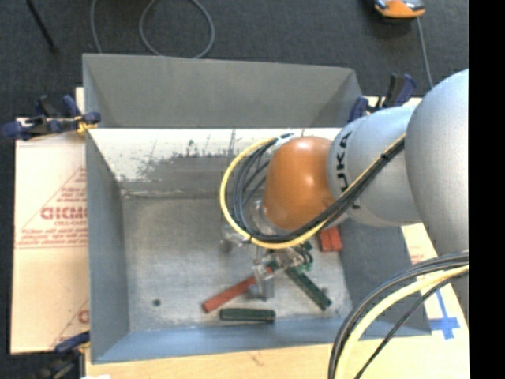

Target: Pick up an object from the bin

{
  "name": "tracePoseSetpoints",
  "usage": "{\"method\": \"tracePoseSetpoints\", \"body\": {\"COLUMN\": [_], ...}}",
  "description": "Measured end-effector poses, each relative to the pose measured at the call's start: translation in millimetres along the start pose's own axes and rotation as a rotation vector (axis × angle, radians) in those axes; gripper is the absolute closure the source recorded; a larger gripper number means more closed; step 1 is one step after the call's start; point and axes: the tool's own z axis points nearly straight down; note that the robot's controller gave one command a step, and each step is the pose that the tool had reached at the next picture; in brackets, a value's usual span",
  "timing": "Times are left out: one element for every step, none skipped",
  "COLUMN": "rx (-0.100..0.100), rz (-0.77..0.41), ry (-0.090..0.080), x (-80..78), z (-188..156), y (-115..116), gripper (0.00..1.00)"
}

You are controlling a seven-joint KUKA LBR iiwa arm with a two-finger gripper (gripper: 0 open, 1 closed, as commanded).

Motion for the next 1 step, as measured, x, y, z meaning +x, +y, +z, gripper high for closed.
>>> {"method": "tracePoseSetpoints", "body": {"rx": [0.002], "rz": [0.000], "ry": [-0.005], "x": [-1.7], "z": [-1.8], "y": [-0.9], "gripper": [1.00]}}
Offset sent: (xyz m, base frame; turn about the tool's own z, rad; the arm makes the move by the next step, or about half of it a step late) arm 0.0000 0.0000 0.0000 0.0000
